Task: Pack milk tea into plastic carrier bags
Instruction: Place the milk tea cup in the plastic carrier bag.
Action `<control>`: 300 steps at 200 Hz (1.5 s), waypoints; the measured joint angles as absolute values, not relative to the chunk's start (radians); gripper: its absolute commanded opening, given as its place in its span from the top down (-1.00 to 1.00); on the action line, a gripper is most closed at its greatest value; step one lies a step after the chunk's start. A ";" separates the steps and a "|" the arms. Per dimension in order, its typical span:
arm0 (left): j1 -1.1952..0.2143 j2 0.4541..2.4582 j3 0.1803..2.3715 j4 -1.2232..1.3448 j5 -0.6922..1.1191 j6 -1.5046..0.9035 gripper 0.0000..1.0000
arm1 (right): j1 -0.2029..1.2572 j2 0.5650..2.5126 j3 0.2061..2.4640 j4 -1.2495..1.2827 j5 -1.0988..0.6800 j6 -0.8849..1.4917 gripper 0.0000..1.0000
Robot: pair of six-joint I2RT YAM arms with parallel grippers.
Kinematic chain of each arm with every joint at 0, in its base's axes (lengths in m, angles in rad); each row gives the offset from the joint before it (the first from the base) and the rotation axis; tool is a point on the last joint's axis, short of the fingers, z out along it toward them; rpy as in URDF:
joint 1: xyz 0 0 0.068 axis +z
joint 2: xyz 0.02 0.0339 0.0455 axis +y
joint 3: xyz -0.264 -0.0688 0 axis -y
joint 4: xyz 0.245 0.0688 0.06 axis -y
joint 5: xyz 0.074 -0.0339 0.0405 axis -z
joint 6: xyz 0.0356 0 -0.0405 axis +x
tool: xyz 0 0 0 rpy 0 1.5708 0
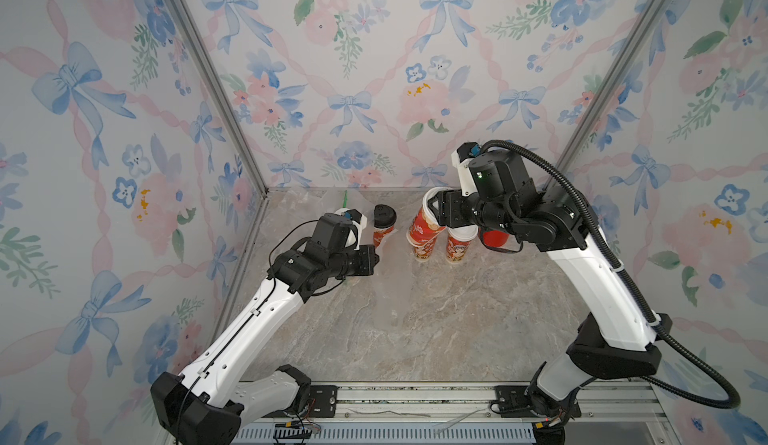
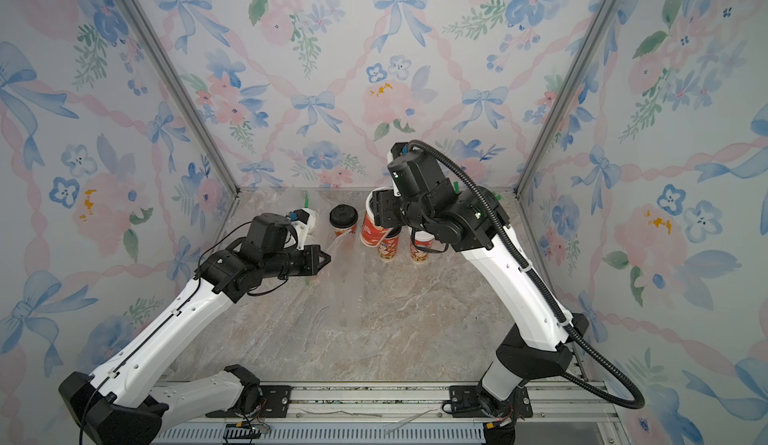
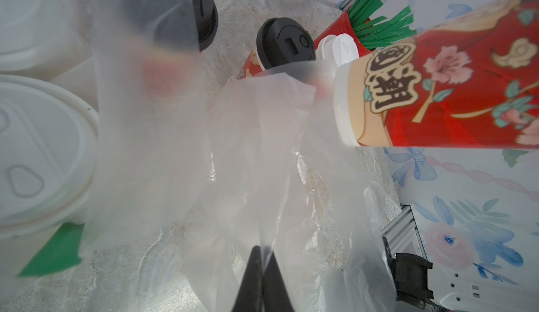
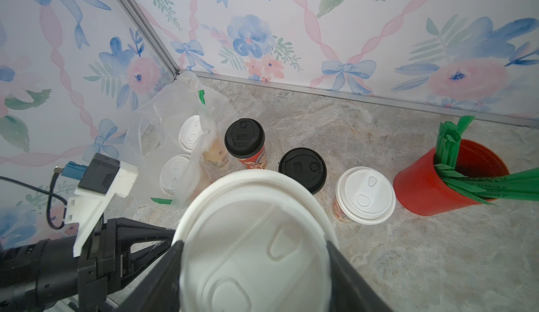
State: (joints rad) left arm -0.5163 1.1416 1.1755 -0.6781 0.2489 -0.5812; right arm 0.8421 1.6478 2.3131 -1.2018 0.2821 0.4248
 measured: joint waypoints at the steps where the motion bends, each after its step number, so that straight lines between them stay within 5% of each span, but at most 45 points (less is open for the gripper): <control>1: -0.516 1.142 1.176 -0.678 0.249 -0.581 1.00 | 0.843 1.648 2.316 -1.203 0.282 0.424 -0.29; 114: -0.516 1.142 1.176 -0.678 0.247 -0.585 1.00 | 0.900 1.704 2.424 -1.216 0.244 0.414 -0.28; 300: -0.517 1.141 1.173 -0.674 0.246 -0.607 1.00 | 0.904 1.773 2.035 -0.954 0.157 0.464 -0.23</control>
